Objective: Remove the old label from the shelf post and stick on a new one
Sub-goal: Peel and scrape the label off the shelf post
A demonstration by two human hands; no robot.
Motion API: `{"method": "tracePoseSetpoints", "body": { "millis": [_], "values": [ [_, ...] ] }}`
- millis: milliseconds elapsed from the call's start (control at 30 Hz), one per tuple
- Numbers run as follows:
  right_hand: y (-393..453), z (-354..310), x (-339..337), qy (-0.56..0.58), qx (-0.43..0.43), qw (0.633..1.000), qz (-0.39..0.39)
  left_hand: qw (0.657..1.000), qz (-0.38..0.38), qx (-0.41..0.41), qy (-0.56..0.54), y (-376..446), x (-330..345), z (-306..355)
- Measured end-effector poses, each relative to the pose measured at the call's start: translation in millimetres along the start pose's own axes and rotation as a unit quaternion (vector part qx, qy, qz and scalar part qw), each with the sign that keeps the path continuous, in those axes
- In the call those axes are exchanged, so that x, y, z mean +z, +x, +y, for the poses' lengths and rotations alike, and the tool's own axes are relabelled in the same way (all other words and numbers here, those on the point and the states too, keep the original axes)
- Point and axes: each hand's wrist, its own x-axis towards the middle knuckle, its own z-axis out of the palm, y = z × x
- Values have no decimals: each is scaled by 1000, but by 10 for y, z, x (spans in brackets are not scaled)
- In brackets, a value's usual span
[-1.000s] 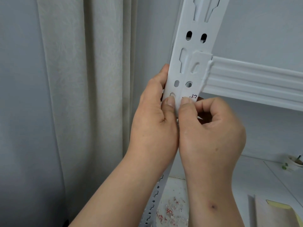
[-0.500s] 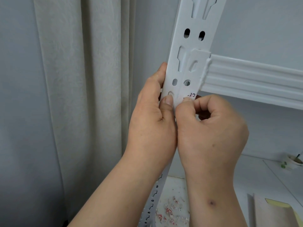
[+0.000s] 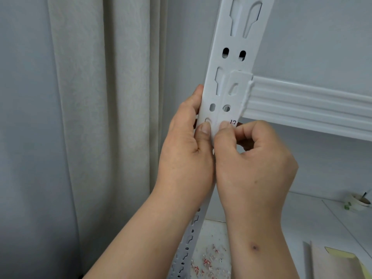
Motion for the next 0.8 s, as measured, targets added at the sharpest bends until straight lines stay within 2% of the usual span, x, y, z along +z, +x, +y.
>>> {"method": "tracePoseSetpoints", "body": {
  "millis": [533,800],
  "values": [
    [35,64,5,-37,15,999,14,999,4,12,33,9,2,-12],
    [-119,72,-36,63,59,996,1,999,-4,5,48,5,-21,8]
  ]
}}
